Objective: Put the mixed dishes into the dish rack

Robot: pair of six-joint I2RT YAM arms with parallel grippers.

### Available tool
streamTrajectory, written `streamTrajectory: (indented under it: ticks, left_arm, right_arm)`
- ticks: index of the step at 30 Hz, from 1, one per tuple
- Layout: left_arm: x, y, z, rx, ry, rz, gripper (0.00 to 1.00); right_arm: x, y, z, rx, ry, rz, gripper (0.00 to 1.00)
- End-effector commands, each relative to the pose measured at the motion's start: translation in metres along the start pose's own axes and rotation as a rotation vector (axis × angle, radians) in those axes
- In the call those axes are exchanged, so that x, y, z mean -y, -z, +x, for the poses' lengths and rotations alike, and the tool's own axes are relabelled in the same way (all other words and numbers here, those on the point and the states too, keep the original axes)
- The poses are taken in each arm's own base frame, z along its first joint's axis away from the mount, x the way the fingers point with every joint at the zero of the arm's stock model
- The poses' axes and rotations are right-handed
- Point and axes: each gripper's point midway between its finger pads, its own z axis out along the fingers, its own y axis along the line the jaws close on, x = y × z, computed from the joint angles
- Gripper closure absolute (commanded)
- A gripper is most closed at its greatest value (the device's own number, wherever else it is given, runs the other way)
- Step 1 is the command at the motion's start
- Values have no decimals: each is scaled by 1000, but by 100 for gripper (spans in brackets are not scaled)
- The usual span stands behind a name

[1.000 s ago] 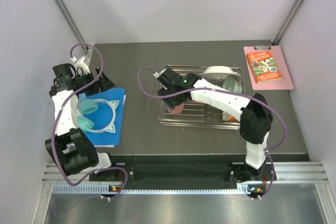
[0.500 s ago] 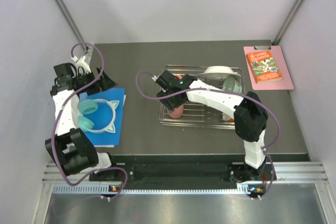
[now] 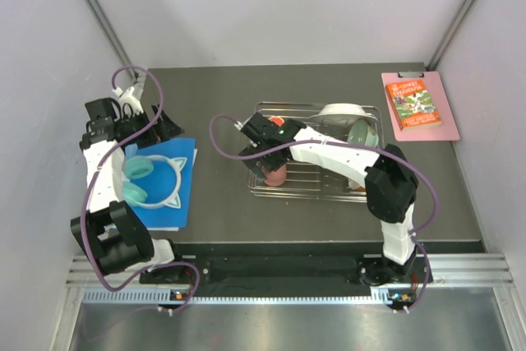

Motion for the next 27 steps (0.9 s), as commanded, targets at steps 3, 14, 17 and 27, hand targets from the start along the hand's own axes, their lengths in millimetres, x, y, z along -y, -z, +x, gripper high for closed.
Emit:
streamTrajectory:
  ticks: [3,14,17,27]
  left_arm:
    - [11,3,-13,48,-57,30,1]
    - [56,-12,-6,12,-288,-38,1]
    - [78,-12,-7,37,-338,-10,1]
    - [92,7,-4,89,-379,-23,1]
  right_arm:
    - [-1,65,-37,156,-6,0,0]
    - [58,216,-48,554,-149,93,0]
    - [83,237,-30,610,-213,174,1]
    - [113,249,25,655,-310,262,0]
